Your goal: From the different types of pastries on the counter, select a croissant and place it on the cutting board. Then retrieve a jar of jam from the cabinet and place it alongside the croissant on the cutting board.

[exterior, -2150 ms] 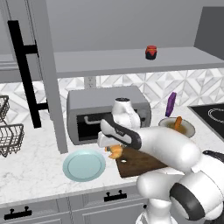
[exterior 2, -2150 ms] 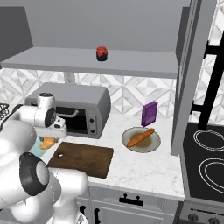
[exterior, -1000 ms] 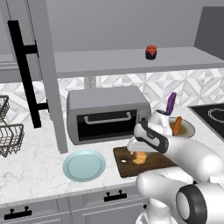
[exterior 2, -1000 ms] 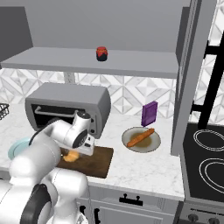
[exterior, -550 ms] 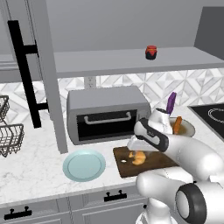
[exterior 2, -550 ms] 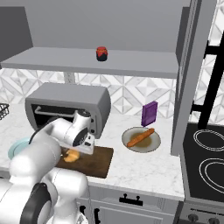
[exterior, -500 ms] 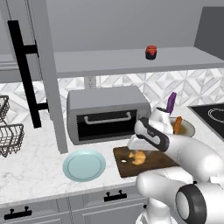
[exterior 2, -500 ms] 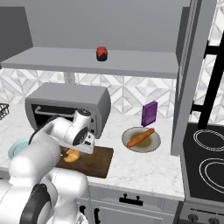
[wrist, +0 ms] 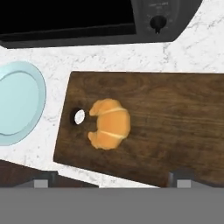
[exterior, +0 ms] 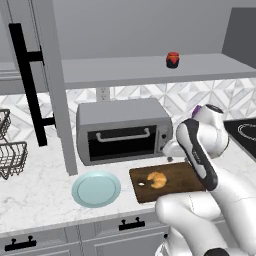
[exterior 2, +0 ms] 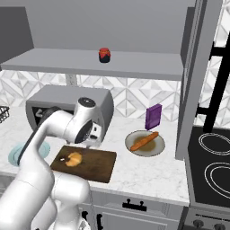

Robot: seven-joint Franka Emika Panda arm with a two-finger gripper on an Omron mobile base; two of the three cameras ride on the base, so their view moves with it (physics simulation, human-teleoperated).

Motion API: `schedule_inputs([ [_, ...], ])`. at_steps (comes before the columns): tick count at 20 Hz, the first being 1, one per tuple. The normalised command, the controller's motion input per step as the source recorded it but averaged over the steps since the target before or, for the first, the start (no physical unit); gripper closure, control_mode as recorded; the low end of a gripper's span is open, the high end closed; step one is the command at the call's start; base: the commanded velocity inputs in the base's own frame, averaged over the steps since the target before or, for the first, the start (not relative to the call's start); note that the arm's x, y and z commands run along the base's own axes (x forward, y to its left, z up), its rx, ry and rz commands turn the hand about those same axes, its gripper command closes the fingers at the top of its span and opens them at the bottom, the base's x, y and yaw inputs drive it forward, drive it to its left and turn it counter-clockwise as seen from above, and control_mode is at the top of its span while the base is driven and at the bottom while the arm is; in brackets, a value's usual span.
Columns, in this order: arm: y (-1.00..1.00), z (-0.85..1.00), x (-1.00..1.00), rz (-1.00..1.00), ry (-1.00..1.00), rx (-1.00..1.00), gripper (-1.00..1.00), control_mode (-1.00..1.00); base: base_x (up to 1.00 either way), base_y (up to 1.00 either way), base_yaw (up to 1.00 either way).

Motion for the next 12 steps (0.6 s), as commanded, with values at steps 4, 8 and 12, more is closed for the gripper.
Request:
schedule_inputs([
  [4, -0.66, 0.91, -0.11, -0.03, -0.33, -0.01, -1.00, -1.00, 0.00, 0.00, 0.00],
  [8, -0.51, 1.00, -0.01, 0.00, -0.37, -0.03, -1.00, -1.00, 0.00, 0.00, 0.00],
  [12, -0.34, 1.00, 0.00, 0.00, -0.37, -0.08, -1.00, -1.00, 0.00, 0.00, 0.00],
])
